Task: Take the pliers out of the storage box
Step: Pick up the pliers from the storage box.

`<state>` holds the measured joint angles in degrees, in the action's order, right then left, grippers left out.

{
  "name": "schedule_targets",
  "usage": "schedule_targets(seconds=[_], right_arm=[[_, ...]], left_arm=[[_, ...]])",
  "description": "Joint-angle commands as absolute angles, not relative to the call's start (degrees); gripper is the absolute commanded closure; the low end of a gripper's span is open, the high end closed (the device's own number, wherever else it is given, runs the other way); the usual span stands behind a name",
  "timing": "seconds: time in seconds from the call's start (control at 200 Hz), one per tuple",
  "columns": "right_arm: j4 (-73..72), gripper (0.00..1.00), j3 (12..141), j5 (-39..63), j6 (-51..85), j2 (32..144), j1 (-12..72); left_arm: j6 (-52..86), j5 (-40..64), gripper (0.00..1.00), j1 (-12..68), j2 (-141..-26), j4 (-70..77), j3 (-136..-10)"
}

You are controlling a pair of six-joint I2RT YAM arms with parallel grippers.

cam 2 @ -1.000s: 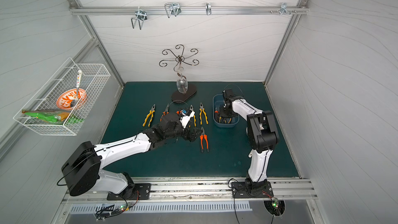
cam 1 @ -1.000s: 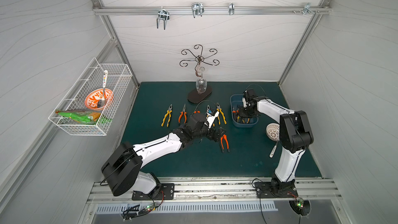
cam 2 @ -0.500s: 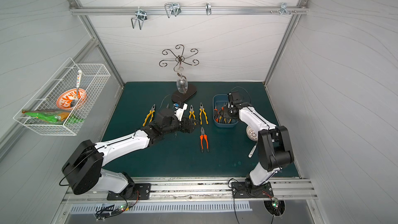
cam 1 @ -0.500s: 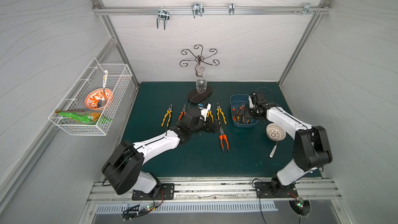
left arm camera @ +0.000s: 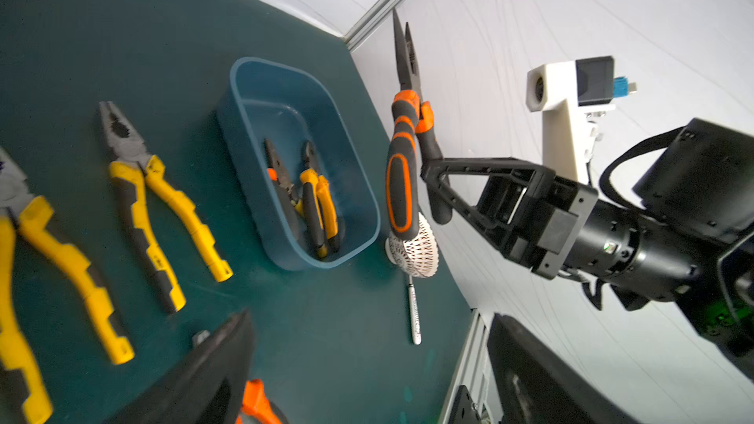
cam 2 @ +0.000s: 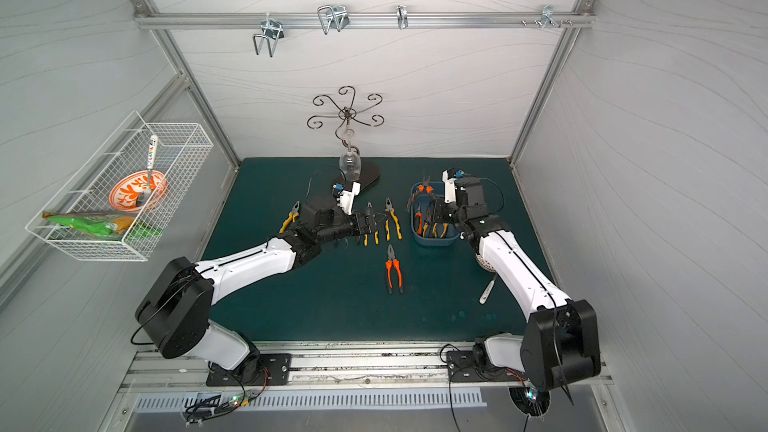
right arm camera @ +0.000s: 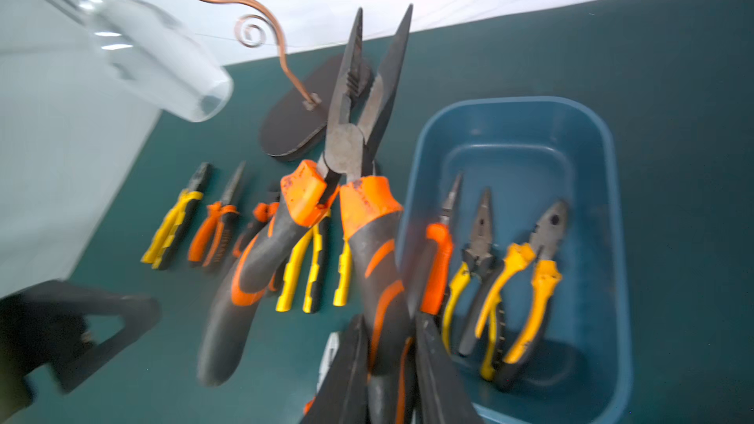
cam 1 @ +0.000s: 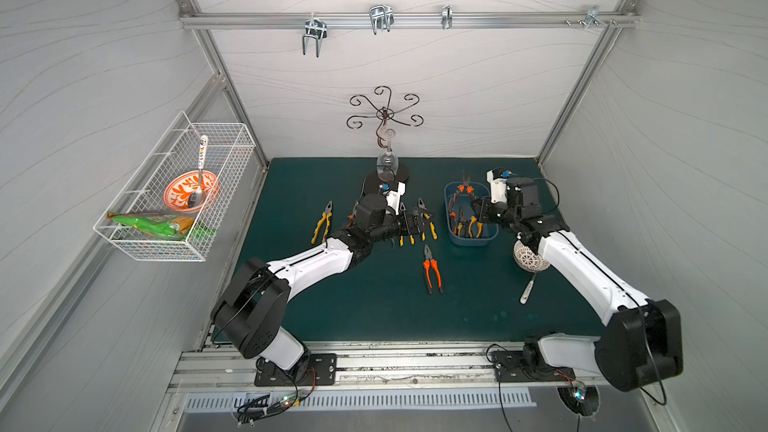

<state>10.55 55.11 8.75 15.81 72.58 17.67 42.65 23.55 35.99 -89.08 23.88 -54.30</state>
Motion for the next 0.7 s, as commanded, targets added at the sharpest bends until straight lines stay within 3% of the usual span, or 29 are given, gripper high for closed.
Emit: schedule_targets(seconds=[0.0,0.235,0.405,0.695], right_arm=[[4.5,1.00,54.7,15.1,17.6,70.1,20.2],[3.9,1.00,55.7,15.9,17.6,69.2,26.3],[4.0,1.00,56.2,17.4,16.4,68.5,29.1],[5.9,1.00,56.5,18.1,14.0,67.6,30.9]], left_arm=[[48.1,27.7,0.10,35.9,-91.3,31.6,-57.5],[54.3,28.9,0.24,35.9,-94.9,35.8,-60.1],[55.5,28.2,0.42,35.9,-95.9,36.4,-61.5],[55.2,26.6,0.46,35.7,-96.1,35.9,-62.6]])
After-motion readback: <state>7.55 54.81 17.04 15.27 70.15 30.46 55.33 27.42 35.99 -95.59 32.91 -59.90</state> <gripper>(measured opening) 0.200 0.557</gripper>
